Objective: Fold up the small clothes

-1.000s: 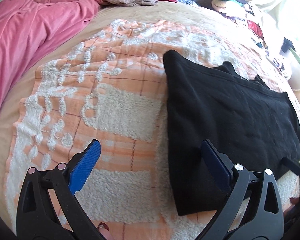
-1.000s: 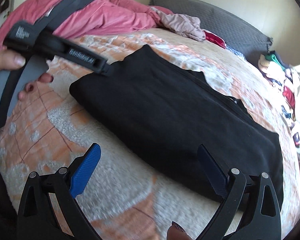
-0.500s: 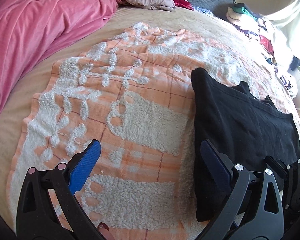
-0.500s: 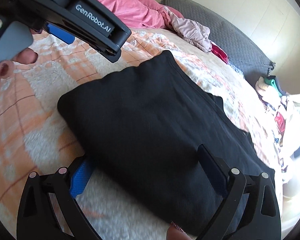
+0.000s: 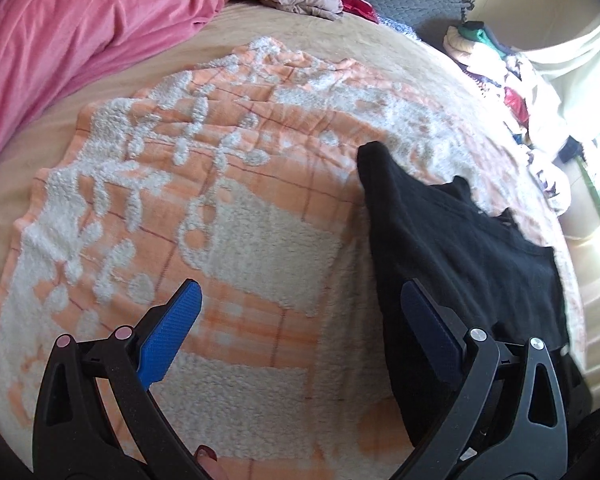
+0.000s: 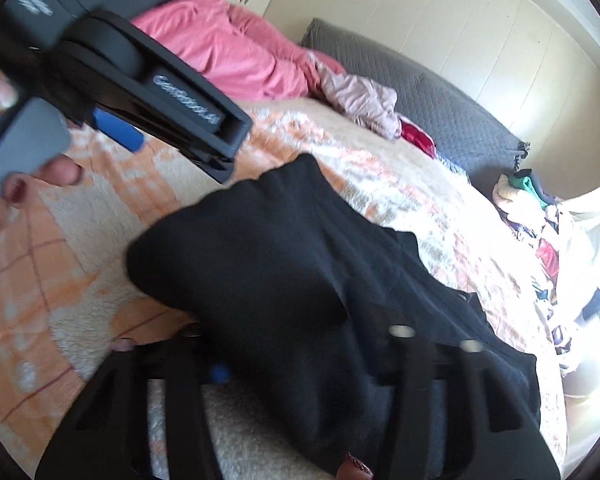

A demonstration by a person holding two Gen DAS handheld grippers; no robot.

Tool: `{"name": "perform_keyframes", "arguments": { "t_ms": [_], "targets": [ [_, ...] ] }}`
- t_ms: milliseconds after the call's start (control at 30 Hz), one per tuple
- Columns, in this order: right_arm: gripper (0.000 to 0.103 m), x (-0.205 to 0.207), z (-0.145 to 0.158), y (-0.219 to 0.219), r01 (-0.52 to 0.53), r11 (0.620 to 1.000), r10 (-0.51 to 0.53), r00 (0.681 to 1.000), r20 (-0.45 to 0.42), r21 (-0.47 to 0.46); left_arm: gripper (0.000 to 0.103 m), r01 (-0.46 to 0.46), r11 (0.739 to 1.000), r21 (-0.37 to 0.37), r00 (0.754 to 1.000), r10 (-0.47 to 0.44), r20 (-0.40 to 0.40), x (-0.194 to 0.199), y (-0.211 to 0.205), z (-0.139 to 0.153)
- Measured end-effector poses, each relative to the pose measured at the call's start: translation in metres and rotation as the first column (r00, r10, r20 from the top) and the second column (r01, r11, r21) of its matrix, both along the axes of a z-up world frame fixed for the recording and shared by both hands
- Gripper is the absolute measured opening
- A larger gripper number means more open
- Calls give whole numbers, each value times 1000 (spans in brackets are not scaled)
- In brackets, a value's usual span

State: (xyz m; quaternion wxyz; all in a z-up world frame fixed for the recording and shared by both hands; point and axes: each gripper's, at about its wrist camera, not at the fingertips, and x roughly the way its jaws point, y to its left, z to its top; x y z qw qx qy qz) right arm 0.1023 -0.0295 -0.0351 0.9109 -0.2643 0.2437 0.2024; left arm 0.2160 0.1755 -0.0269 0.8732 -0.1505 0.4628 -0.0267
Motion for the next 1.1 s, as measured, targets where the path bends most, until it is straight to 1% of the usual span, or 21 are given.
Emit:
{"name": "perform_keyframes", "arguments": {
  "t_ms": [100,233,367,433,467,500,533,567,600,667,700,800,933,1100],
  "targets": [
    [19,-5,4,-8,10,1000,-10,1000,24,18,93,33,996,-86,999,-31,24,3,-5,8],
    [18,-9,11,-18,13,999,-15,999,48,30,93,95,978,-187,995,-91,31,15,-24,11],
    [17,-12,20,-31,18,999,-22,998,65,47,93,134,959,-251,991,-133,21,30,-49,9],
    [16,-12,26,-42,32,996,-38,997,66,80,93,146,954,-262,989,-144,27,31,-62,11],
    [16,-13,30,-48,41,994,-48,996,69,97,89,147,952,-270,989,-146,25,32,-67,11],
    [16,-13,34,-55,53,992,-62,995,75,113,75,151,946,-286,988,-150,23,33,-73,13],
    [15,-14,37,-63,63,990,-73,994,78,130,66,160,938,-307,987,-160,26,34,-81,15],
    [15,-15,40,-69,70,987,-82,993,80,142,52,171,932,-319,985,-170,30,35,-88,18],
    [14,-17,42,-76,80,985,-94,992,82,153,41,181,930,-319,983,-180,34,35,-96,22],
    [13,-20,46,-89,102,981,-118,989,91,166,29,205,933,-294,979,-199,50,34,-117,33],
    [12,-24,47,-95,114,978,-132,987,96,173,25,218,936,-277,976,-210,58,34,-129,39],
    [9,-33,53,-118,151,965,-175,980,95,216,22,248,940,-235,969,-237,76,33,-158,53],
    [8,-38,59,-149,202,940,-229,971,69,276,20,292,939,-180,956,-280,88,32,-199,65],
    [7,-40,62,-185,252,911,-277,960,31,328,19,337,931,-140,941,-328,79,33,-241,71]
  ]
}}
